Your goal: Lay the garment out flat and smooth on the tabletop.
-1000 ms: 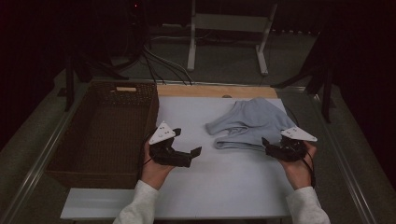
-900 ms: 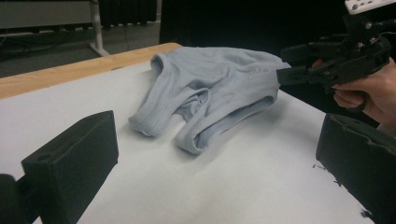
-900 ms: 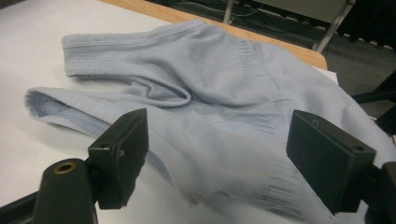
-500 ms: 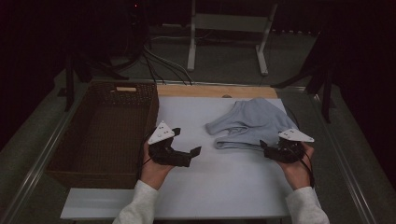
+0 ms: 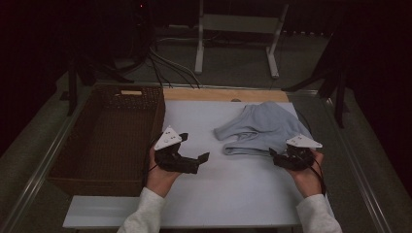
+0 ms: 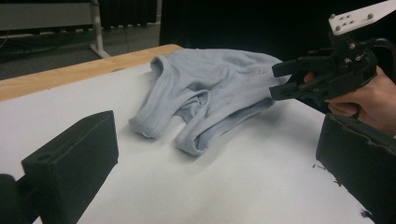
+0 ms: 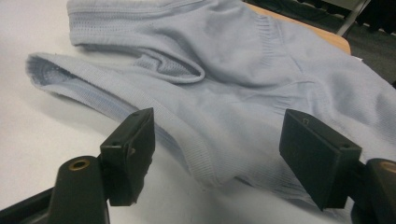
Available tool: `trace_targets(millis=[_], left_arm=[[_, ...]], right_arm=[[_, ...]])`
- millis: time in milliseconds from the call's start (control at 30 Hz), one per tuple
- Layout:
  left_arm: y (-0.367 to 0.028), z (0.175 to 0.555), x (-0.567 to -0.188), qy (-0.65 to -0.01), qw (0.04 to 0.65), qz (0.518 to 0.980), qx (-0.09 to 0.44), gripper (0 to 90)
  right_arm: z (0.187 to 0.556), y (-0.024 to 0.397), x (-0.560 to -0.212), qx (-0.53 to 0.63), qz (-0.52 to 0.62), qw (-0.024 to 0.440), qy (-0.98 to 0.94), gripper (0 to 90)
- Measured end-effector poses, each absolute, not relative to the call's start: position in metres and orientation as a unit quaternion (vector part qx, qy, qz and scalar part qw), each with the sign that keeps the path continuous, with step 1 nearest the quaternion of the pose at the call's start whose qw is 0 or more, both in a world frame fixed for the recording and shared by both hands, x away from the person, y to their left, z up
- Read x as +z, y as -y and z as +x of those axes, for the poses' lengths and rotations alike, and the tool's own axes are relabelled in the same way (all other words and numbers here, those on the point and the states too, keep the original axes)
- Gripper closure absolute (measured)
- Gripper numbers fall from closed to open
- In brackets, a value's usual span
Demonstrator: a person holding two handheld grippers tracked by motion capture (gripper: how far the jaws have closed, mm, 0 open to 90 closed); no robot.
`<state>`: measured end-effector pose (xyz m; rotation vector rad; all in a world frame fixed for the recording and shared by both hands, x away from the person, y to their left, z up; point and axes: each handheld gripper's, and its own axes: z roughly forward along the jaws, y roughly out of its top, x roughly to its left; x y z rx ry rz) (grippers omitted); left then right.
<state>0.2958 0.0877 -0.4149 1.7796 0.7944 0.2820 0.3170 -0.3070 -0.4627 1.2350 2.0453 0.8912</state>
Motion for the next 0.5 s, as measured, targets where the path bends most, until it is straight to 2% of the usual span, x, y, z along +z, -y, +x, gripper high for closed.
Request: trace_targets(millis=[300, 500], left_arm=[[-0.0878, 0.2956, -0.4147, -0.336, 0.553, 0.753, 0.119, 0.2], [-0.0875, 0.2957, -0.4149, -0.336, 0.552, 0.754, 0.12, 0.2]], right_arm=[[0.3186, 0.3064, -0.4674, 0.322, 0.458, 0.289, -0.777, 27.0], [0.3199, 0.3061, -0.4708, 0.304, 0.457, 0.294, -0.783, 30.3]])
